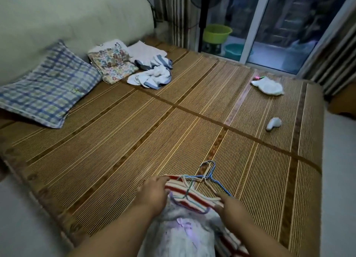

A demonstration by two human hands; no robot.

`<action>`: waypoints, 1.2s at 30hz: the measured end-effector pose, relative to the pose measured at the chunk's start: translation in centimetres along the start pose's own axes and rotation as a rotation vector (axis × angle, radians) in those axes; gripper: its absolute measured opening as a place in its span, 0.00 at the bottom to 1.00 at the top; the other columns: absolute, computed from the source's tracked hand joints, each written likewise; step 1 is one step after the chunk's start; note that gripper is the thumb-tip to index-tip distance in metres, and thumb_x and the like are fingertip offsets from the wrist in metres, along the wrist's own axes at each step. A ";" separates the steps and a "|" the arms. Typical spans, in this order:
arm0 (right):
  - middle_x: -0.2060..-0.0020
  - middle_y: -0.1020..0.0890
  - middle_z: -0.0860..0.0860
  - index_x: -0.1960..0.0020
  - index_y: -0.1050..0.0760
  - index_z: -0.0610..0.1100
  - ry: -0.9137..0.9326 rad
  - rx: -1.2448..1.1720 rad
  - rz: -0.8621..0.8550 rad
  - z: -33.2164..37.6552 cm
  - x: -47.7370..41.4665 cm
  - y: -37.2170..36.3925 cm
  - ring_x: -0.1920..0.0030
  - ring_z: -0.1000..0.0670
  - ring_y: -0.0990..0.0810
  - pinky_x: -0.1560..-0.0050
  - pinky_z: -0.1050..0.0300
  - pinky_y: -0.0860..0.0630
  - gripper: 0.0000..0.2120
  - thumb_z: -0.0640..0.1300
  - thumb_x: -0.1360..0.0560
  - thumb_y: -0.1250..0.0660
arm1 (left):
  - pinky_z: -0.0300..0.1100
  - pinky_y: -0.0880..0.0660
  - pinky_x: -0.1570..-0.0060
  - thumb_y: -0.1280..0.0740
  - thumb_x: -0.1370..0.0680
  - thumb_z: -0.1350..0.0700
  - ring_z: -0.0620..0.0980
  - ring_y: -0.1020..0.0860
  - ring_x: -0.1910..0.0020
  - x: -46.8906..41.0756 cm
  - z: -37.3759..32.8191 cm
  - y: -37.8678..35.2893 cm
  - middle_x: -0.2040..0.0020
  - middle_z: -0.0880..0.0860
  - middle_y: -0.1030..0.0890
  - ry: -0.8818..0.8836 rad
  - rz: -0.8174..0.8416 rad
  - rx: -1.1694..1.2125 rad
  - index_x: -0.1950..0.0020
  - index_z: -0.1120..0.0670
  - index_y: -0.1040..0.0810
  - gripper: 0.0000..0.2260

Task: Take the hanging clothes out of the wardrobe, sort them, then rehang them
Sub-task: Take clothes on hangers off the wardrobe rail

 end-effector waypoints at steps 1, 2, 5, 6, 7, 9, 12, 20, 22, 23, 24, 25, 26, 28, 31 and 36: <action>0.33 0.27 0.50 0.28 0.36 0.51 0.024 0.014 0.005 0.6 0.5 0.1 0.34 0.48 0.28 0.35 0.56 0.32 0.24 0.49 0.22 0.37 | 0.49 0.35 0.34 0.40 0.21 0.48 0.51 0.34 0.31 0.9 0.0 0.2 0.30 0.49 0.33 -0.017 -0.002 0.004 0.29 0.44 0.35 0.20; 0.31 0.29 0.50 0.27 0.38 0.52 0.061 0.043 0.005 1.3 1.1 0.2 0.32 0.48 0.30 0.34 0.55 0.33 0.25 0.49 0.22 0.37 | 0.50 0.37 0.32 0.40 0.20 0.48 0.50 0.36 0.29 2.0 0.0 0.5 0.28 0.49 0.35 -0.028 -0.002 0.008 0.28 0.44 0.37 0.21; 0.30 0.31 0.52 0.26 0.40 0.55 0.221 0.157 -0.027 4.6 2.9 1.1 0.31 0.49 0.33 0.33 0.54 0.33 0.26 0.51 0.22 0.38 | 0.53 0.44 0.28 0.40 0.20 0.46 0.49 0.43 0.25 5.2 0.3 3.0 0.24 0.47 0.41 -0.053 -0.024 -0.020 0.26 0.42 0.40 0.23; 0.30 0.32 0.52 0.26 0.40 0.54 0.286 0.185 -0.039 6.2 3.7 1.5 0.31 0.49 0.33 0.33 0.54 0.34 0.25 0.51 0.22 0.39 | 0.53 0.46 0.27 0.40 0.21 0.47 0.48 0.46 0.24 6.5 0.5 4.3 0.24 0.46 0.42 -0.066 -0.041 -0.034 0.26 0.42 0.41 0.23; 0.30 0.32 0.52 0.26 0.40 0.54 0.347 0.215 -0.048 7.8 4.5 2.0 0.31 0.49 0.33 0.34 0.54 0.33 0.24 0.52 0.22 0.40 | 0.53 0.48 0.27 0.40 0.21 0.47 0.48 0.47 0.24 7.7 0.8 5.7 0.23 0.46 0.43 -0.080 -0.059 -0.039 0.26 0.41 0.41 0.23; 0.31 0.32 0.51 0.27 0.39 0.54 0.470 0.276 -0.064 11.5 6.1 3.0 0.33 0.47 0.31 0.38 0.53 0.31 0.23 0.52 0.21 0.41 | 0.53 0.52 0.26 0.40 0.21 0.47 0.47 0.49 0.24 10.6 1.8 9.1 0.23 0.45 0.44 -0.094 -0.113 -0.050 0.26 0.41 0.42 0.23; 0.32 0.31 0.50 0.28 0.38 0.55 0.638 0.333 -0.086 17.5 9.0 4.2 0.34 0.47 0.31 0.38 0.54 0.31 0.23 0.51 0.22 0.40 | 0.52 0.52 0.27 0.42 0.20 0.48 0.47 0.50 0.24 15.0 3.7 14.1 0.23 0.45 0.45 -0.058 -0.200 -0.085 0.25 0.42 0.43 0.23; 0.32 0.31 0.54 0.31 0.34 0.57 1.178 0.298 -0.187 36.4 22.9 4.9 0.36 0.50 0.28 0.37 0.55 0.28 0.20 0.52 0.23 0.38 | 0.53 0.50 0.27 0.40 0.21 0.47 0.48 0.50 0.24 30.6 12.2 26.2 0.23 0.47 0.45 0.179 -0.494 -0.188 0.26 0.42 0.42 0.24; 0.33 0.30 0.54 0.32 0.32 0.57 1.319 0.278 -0.220 40.7 27.5 4.3 0.37 0.50 0.27 0.38 0.54 0.27 0.20 0.53 0.23 0.37 | 0.53 0.49 0.27 0.40 0.22 0.46 0.48 0.50 0.23 35.6 14.4 28.8 0.23 0.47 0.46 0.243 -0.564 -0.222 0.26 0.42 0.42 0.25; 0.33 0.29 0.53 0.33 0.31 0.56 1.383 0.268 -0.239 42.8 29.9 3.9 0.37 0.49 0.26 0.39 0.53 0.27 0.19 0.53 0.24 0.37 | 0.53 0.49 0.26 0.40 0.22 0.46 0.48 0.50 0.23 38.3 15.3 29.9 0.22 0.48 0.46 0.279 -0.591 -0.242 0.26 0.42 0.42 0.25; 0.34 0.28 0.52 0.33 0.30 0.55 1.447 0.252 -0.248 44.8 32.4 3.4 0.38 0.49 0.26 0.39 0.52 0.27 0.19 0.53 0.24 0.36 | 0.53 0.49 0.27 0.40 0.23 0.45 0.49 0.50 0.23 41.0 16.2 31.0 0.22 0.48 0.46 0.315 -0.624 -0.263 0.26 0.41 0.41 0.25; 0.35 0.27 0.52 0.34 0.28 0.54 1.501 0.236 -0.246 46.4 34.6 3.2 0.39 0.48 0.25 0.40 0.51 0.26 0.19 0.53 0.25 0.36 | 0.52 0.48 0.27 0.39 0.23 0.44 0.49 0.49 0.24 43.3 16.7 32.0 0.22 0.49 0.46 0.352 -0.658 -0.278 0.26 0.42 0.41 0.26; 0.36 0.26 0.51 0.35 0.27 0.54 1.563 0.214 -0.241 48.2 37.3 2.6 0.39 0.47 0.24 0.41 0.50 0.26 0.19 0.52 0.25 0.35 | 0.52 0.48 0.28 0.39 0.23 0.44 0.50 0.48 0.24 46.1 17.5 32.9 0.23 0.49 0.45 0.403 -0.696 -0.296 0.26 0.42 0.41 0.26; 0.37 0.25 0.50 0.35 0.26 0.52 1.677 0.171 -0.229 51.0 42.2 1.5 0.40 0.46 0.24 0.42 0.51 0.26 0.19 0.51 0.27 0.33 | 0.52 0.48 0.28 0.39 0.24 0.43 0.50 0.49 0.24 51.3 18.5 34.4 0.22 0.49 0.46 0.503 -0.760 -0.356 0.26 0.41 0.41 0.26; 0.36 0.25 0.52 0.35 0.27 0.53 1.839 0.091 -0.208 54.2 48.8 0.1 0.41 0.48 0.23 0.42 0.52 0.25 0.19 0.52 0.26 0.33 | 0.55 0.49 0.27 0.39 0.24 0.41 0.50 0.52 0.23 58.4 19.5 36.0 0.22 0.49 0.49 0.674 -0.814 -0.422 0.27 0.40 0.42 0.27; 0.36 0.26 0.56 0.33 0.30 0.57 2.068 -0.065 -0.128 59.0 58.1 -1.3 0.44 0.54 0.23 0.45 0.60 0.30 0.20 0.53 0.24 0.35 | 0.58 0.51 0.27 0.38 0.26 0.39 0.49 0.55 0.23 68.5 19.8 38.7 0.22 0.47 0.53 0.922 -0.905 -0.451 0.26 0.38 0.46 0.30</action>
Point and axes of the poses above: each hand's wrist, its own x-axis away from the middle knuckle, its own y-axis out of the back of the hand, z = x × y, the point moved 2 cm from there along -x, towards the middle knuckle
